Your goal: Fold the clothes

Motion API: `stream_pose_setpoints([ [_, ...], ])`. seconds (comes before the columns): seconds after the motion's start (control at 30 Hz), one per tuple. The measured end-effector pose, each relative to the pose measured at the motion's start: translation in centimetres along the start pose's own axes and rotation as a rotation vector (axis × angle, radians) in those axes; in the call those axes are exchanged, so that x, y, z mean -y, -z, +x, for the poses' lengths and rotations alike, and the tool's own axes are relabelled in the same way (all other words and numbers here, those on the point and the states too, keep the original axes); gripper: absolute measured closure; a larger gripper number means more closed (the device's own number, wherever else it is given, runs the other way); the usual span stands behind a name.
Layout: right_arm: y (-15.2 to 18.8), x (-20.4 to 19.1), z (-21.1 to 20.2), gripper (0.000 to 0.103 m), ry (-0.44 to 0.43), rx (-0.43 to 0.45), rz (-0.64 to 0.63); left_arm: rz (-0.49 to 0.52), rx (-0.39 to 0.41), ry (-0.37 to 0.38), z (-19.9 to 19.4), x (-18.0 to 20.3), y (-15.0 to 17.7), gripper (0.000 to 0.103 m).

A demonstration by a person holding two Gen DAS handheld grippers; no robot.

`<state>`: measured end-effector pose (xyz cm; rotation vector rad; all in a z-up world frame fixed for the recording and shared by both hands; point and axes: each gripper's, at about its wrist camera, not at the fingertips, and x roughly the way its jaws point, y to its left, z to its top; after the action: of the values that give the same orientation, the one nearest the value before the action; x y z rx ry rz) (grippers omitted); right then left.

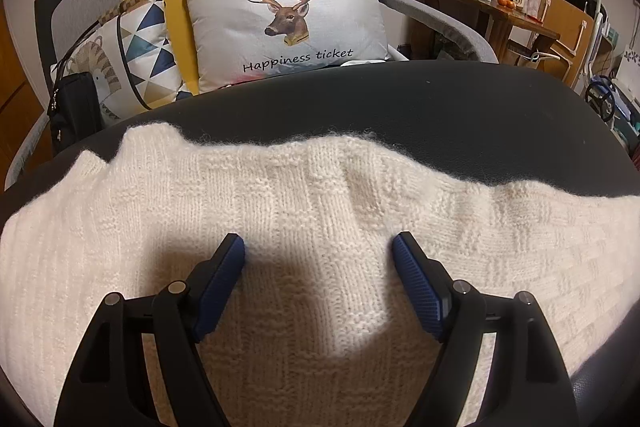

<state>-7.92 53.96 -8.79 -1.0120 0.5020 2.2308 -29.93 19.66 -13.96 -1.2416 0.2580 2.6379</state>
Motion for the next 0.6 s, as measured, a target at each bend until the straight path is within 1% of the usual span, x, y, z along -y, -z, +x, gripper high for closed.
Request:
stream_pose_setpoints([
  [0.03,0.1,-0.3,-1.0,0.081,-0.027,0.036,0.012,-0.001,0.000,0.000,0.0,0.0,0.0,0.023],
  [0.1,0.2,-1.3,-1.4,0.079,-0.006,0.052,-0.037,-0.002,0.000,0.000,0.0,0.0,0.0,0.023],
  [0.17,0.3,-1.5,-0.5,0.079,-0.014,0.013,-0.048,-0.004,-0.001,0.002,0.1,-0.1,-0.1,0.023],
  [0.23,0.6,-0.9,1.0,0.080,0.027,-0.048,-0.030,-0.005,-0.001,0.002,0.1,-0.1,-0.1,0.023],
  [0.27,0.8,-0.4,1.5,0.080,0.036,-0.052,-0.028,-0.004,0.000,0.001,0.1,-0.1,-0.1,0.023],
  [0.37,0.9,0.1,1.8,0.080,0.100,-0.014,-0.084,-0.004,0.000,-0.001,0.1,0.0,0.0,0.022],
  [0.5,0.5,0.9,2.2,0.080,0.103,0.000,-0.044,-0.009,-0.001,0.004,0.1,-0.1,0.0,0.022],
  [0.6,0.5,0.7,2.1,0.080,0.113,0.010,-0.048,-0.013,0.000,0.009,0.0,-0.1,0.0,0.022],
])
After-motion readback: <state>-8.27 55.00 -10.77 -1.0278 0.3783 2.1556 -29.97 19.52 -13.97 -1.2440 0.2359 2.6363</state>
